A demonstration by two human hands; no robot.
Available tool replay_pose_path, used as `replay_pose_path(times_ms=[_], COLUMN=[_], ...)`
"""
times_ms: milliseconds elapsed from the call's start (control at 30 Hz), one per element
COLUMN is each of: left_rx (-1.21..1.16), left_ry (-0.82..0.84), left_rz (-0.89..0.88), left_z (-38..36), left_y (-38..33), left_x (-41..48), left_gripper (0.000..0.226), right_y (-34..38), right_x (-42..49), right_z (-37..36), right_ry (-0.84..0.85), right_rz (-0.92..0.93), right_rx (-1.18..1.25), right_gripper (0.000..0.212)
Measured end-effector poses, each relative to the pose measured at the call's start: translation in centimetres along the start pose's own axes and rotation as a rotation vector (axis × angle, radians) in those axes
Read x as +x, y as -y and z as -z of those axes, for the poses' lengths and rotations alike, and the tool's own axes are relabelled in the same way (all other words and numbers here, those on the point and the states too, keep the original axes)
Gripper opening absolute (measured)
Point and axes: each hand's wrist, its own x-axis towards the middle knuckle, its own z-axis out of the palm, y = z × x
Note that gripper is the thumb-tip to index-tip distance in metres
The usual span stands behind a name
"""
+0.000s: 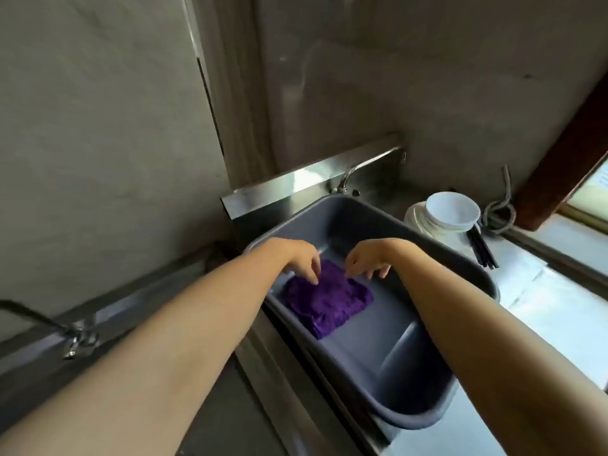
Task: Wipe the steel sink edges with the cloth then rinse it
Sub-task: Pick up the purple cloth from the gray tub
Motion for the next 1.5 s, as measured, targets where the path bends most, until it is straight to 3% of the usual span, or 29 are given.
replay_pose_path(times_ms=[100,367,533,633,700,833,1100,1200,1500], left_rx=[0.077,0.106,0.174,0.249,0.252,0.157,-0.007,-0.028,0.039], left_ry=[0.007,-0.056,-0.125,-0.152,-0.192,-0.245,-0.408,-0.473,-0.656], left_rz=[-0.016,0.078,0.121,0.144,0.145,0.112,0.061,0.05,0.078], left_z=[-1.7,-5.0,-5.5,-5.7,-5.9,-5.1,0.5,3.7,12.3], left_y=[-0.1,-0.8,-1.6,-2.2,-2.5,-2.5,-2.0,-1.6,-0.9], left_x=[1.7,4.4,4.6,4.8,4.8,3.6,-2.3,-6.0,-20.3], left_gripper=[0.055,0.077,0.064,0.039,0.031,0.037,0.028,0.021,0.034], right_y=[-0.7,-2.6,-2.2,-1.7,-1.5,-2.1,-0.3,2.5,11.7], right_x=[1.8,5.7,5.9,5.9,5.5,4.4,-1.3,-4.6,-16.4], right_z=[-2.2,-8.0,-8.3,-8.5,-8.2,-6.6,0.5,3.6,11.4], right_ry=[-0.072,-0.316,-0.332,-0.33,-0.316,-0.322,-0.428,-0.455,-0.607], right_rz=[0.085,0.03,0.029,0.021,0.035,0.103,0.215,0.254,0.37], right_rx=[-0.081,-0.164,-0.174,-0.233,-0.268,-0.21,-0.09,-0.132,-0.338], right_gripper=[0.038,0.065,0.049,0.031,0.03,0.034,0.026,0.023,0.029])
